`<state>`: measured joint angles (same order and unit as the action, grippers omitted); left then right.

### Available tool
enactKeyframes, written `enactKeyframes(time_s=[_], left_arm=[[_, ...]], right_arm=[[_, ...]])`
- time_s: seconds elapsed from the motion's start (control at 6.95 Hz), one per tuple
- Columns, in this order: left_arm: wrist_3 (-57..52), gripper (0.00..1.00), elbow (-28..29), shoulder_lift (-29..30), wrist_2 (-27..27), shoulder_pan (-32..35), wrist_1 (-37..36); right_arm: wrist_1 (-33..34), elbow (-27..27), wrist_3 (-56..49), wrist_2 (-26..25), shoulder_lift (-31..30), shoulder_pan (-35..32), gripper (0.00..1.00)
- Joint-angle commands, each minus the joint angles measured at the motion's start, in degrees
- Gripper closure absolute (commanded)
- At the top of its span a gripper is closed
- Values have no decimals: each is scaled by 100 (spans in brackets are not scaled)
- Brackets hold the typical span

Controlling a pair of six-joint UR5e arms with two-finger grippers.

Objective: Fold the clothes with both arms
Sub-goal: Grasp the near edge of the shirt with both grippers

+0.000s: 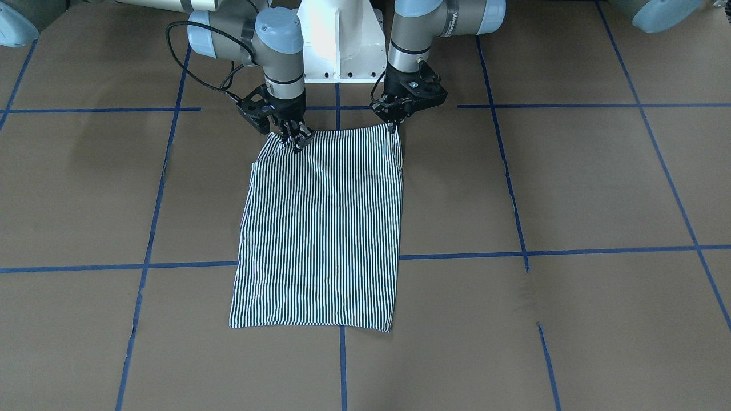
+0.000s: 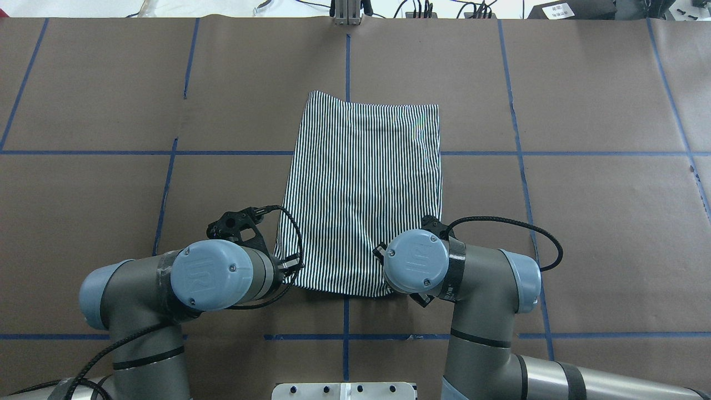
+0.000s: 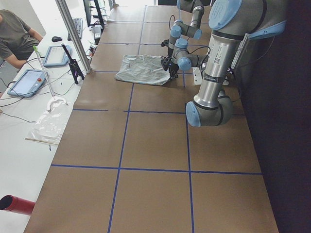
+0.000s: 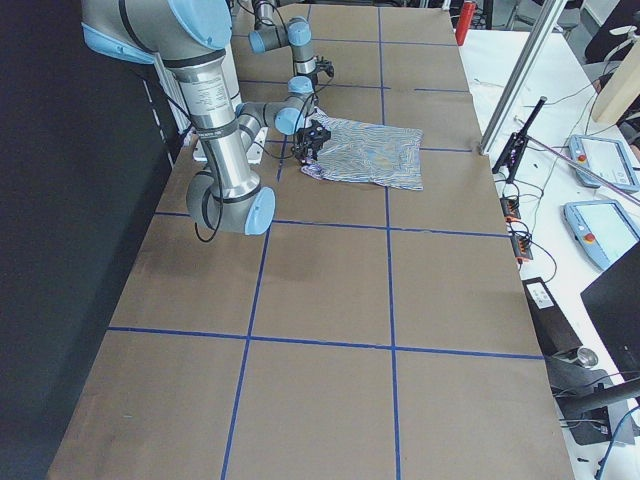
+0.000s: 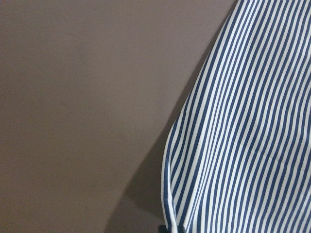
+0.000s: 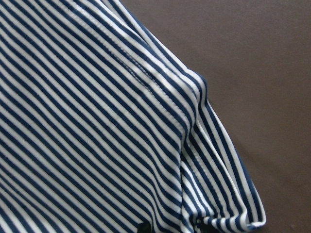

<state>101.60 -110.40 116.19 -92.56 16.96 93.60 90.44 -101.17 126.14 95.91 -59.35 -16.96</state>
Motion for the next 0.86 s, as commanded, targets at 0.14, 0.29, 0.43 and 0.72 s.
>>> enactKeyframes(time_s=[0.14, 0.29, 0.43, 0.72], left_arm=[[0, 100, 18, 9, 10, -18, 9], [0, 100, 9, 18, 10, 0, 9], [8, 100, -17, 26, 10, -17, 9], [113, 100, -558, 36, -8, -87, -9]], right_arm=[[-9, 1, -11, -37, 29, -9, 100], [-9, -34, -20, -124, 29, -9, 100], [-9, -61, -11, -134, 20, -9, 100], [-27, -218, -28, -125, -76, -27, 100]])
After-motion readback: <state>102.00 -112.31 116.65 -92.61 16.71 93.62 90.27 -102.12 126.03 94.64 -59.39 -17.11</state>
